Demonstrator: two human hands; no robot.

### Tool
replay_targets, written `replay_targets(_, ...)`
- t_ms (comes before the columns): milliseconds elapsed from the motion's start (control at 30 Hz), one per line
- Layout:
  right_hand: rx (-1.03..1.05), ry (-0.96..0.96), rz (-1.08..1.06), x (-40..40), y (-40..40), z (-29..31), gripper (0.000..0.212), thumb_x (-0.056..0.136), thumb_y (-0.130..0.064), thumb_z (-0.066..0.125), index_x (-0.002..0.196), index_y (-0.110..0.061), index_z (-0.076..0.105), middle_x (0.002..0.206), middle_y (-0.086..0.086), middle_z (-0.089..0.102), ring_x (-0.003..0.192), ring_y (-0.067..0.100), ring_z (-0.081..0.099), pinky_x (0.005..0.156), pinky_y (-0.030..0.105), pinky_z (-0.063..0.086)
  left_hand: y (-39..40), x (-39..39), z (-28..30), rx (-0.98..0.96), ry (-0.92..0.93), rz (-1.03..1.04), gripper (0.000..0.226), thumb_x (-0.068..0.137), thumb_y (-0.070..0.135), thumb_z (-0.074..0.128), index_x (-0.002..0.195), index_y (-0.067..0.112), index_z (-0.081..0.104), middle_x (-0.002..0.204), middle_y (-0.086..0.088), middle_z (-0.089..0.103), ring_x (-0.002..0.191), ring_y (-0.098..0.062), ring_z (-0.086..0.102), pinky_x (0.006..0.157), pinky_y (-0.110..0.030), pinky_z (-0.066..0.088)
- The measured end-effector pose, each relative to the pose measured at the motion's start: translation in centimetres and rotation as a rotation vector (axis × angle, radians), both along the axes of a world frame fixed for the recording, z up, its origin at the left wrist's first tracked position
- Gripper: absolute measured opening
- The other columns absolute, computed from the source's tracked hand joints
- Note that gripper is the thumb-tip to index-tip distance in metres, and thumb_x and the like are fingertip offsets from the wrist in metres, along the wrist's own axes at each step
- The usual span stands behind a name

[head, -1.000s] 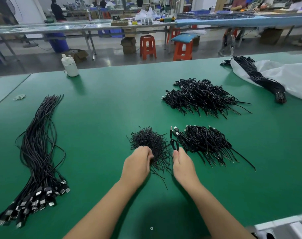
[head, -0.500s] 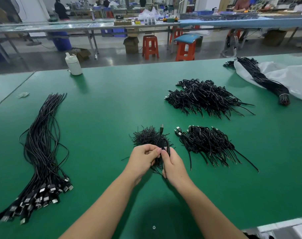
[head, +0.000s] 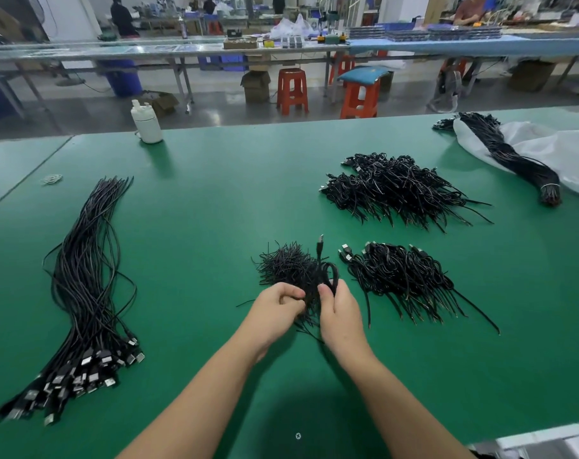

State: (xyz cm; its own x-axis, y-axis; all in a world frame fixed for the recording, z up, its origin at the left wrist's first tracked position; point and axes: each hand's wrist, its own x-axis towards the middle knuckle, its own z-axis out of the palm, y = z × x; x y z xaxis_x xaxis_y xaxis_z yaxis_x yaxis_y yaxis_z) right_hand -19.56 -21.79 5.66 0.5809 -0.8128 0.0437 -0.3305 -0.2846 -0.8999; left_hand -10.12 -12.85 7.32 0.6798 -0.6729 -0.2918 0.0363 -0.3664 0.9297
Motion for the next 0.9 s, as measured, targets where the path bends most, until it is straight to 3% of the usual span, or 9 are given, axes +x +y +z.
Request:
replay_targets(67,-0.015,0.032,-0.037,-0.1,-0.6,0.1,0.028,0.105,-0.029,0.041,0.103,-0.003,0.052,0.092,0.007,0.058,0.089,0.024,0.054,0.071,0.032,0.035,0.6,0.2,-0.4,0.048,-0.101,-0.046,0.007,0.090,0.020,0.067,0.084,0.021,0.071,0.061,0.007,0.052,0.051,-0.007,0.039,0.051,-0.019,0.036)
replay_targets(133,-0.026,0.057,-0.031,-0.2,-1.0,0.1,0.031,0.105,-0.031,0.039,0.105,-0.002,0.051,0.093,0.008,0.059,0.090,0.025,0.054,0.072,0.033,0.036,0.9,0.6,-0.6,0.102,-0.230,-0.048,0.016,0.090,0.024,0.068,0.074,0.023,0.069,0.057,0.010,0.049,0.046,-0.004,0.037,0.047,-0.015,0.033)
replay_targets(233,-0.015,0.027,-0.026,-0.3,-0.8,0.3,0.030,0.106,-0.032,0.036,0.105,-0.006,0.051,0.094,0.003,0.060,0.091,0.022,0.056,0.077,0.035,0.041,1.0,0.9,-0.6,0.188,-0.412,0.012,0.022,0.090,0.024,0.067,0.068,0.027,0.065,0.053,0.013,0.052,0.049,-0.001,0.043,0.051,-0.015,0.035)
replay_targets(367,-0.001,-0.028,-0.080,-0.3,-0.5,0.5,0.029,0.106,-0.033,0.034,0.113,-0.012,0.052,0.099,-0.005,0.060,0.095,0.015,0.056,0.080,0.032,0.040,1.2,1.4,-0.3,0.171,-0.437,0.146,0.022,0.090,0.022,0.066,0.068,0.028,0.065,0.060,0.011,0.060,0.056,-0.004,0.050,0.054,-0.018,0.037)
replay_targets(500,0.132,-0.056,0.229,0.0,0.5,0.7,0.021,0.106,-0.029,0.037,0.093,-0.023,0.053,0.072,-0.012,0.052,0.065,0.007,0.049,0.067,0.031,0.038,0.8,1.4,0.3,0.088,-0.408,0.183,0.021,0.087,0.019,0.068,0.067,0.025,0.067,0.054,0.011,0.058,0.051,-0.002,0.047,0.053,-0.018,0.037)
replay_targets(633,0.273,-0.018,0.376,-0.1,1.2,0.5,0.025,0.106,-0.028,0.037,0.087,-0.016,0.047,0.060,-0.006,0.042,0.047,0.017,0.039,0.050,0.035,0.036,1.0,0.9,0.4,0.007,-0.440,0.062,0.019,0.085,0.016,0.066,0.069,0.025,0.068,0.054,0.010,0.053,0.050,-0.004,0.040,0.052,-0.015,0.034)
replay_targets(733,0.310,-0.010,0.364,-0.4,0.8,0.5,0.019,0.106,-0.026,0.037,0.092,-0.021,0.048,0.056,-0.008,0.041,0.042,0.016,0.039,0.046,0.033,0.037,1.8,1.1,0.4,-0.001,-0.582,-0.025,0.016,0.087,0.018,0.068,0.076,0.029,0.070,0.066,0.010,0.061,0.057,-0.003,0.047,0.057,-0.011,0.036)
replay_targets(833,0.364,-0.030,0.327,-0.5,0.4,0.7,0.020,0.107,-0.023,0.038,0.093,-0.012,0.049,0.055,-0.005,0.040,0.042,0.013,0.038,0.048,0.034,0.036,2.2,0.9,0.1,-0.022,-0.766,-0.183,0.006,0.090,0.017,0.068,0.087,0.020,0.073,0.082,0.009,0.065,0.072,-0.003,0.056,0.071,-0.021,0.044)
replay_targets(900,0.384,-0.034,0.302,-0.5,0.4,0.8,0.025,0.106,-0.023,0.039,0.085,-0.010,0.044,0.056,-0.002,0.039,0.042,0.014,0.037,0.048,0.035,0.035,2.5,0.8,0.0,0.002,-0.913,-0.216,0.008,0.092,0.020,0.065,0.091,0.017,0.072,0.086,0.006,0.063,0.080,-0.013,0.059,0.075,-0.031,0.049)
